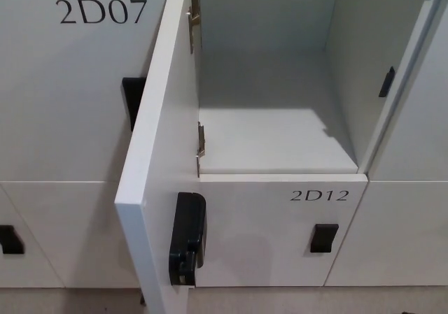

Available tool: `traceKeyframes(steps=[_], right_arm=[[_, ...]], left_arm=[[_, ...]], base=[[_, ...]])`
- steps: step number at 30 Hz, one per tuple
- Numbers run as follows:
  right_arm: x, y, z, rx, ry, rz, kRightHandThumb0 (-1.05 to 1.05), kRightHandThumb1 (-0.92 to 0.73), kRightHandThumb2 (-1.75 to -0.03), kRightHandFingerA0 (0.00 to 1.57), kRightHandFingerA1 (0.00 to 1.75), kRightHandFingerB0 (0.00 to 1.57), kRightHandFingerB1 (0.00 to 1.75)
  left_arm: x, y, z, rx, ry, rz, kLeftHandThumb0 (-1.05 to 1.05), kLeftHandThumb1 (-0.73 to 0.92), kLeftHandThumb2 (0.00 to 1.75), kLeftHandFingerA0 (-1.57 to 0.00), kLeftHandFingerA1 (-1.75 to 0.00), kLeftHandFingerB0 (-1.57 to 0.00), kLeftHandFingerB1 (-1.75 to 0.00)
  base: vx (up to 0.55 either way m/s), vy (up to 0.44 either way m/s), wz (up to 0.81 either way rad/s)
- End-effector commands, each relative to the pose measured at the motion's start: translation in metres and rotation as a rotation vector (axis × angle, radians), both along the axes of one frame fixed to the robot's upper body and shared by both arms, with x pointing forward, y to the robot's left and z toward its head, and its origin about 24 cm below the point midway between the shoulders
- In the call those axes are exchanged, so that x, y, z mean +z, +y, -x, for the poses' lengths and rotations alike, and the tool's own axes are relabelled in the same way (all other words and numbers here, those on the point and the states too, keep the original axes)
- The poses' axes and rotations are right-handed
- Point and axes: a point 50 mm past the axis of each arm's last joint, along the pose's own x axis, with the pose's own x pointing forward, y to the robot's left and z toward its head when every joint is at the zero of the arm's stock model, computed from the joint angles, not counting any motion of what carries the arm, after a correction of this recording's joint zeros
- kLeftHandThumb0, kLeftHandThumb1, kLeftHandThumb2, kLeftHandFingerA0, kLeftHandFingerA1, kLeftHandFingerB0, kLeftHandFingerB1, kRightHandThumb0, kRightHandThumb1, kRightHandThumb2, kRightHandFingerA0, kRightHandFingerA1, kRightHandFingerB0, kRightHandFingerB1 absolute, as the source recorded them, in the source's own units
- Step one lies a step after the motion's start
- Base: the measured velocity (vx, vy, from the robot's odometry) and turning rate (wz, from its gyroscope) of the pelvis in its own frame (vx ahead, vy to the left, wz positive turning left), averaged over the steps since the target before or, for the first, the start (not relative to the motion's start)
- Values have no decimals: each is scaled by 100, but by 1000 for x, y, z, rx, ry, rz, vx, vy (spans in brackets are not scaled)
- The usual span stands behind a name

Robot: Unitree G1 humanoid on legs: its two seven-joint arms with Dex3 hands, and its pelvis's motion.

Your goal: The robot uses its left hand to push the door of an open cabinet towards the right and closes it

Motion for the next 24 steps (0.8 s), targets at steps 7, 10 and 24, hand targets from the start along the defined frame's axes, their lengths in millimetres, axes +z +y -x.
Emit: traceKeyframes(steps=[7,10,24], right_arm=[[8,0,-12,22,-107,38,-57,-91,-67,27,34,22,30],[8,1,-12,26,-107,22,-56,-91,-67,26,34,21,30],[8,-2,-10,32,-113,38,-56,-91,-67,28,35,22,30]], left_arm=[[19,13,-11,-40,-121,5,-67,92,68,-36,-33,-27,-30],[22,20,-8,22,-145,24,-70,91,68,-34,-32,-26,-30],[146,81,-80,1,-291,-305,-69,92,69,-22,-30,-17,-27]], base=[[0,0,0],[0,0,0],[0,0,0]])
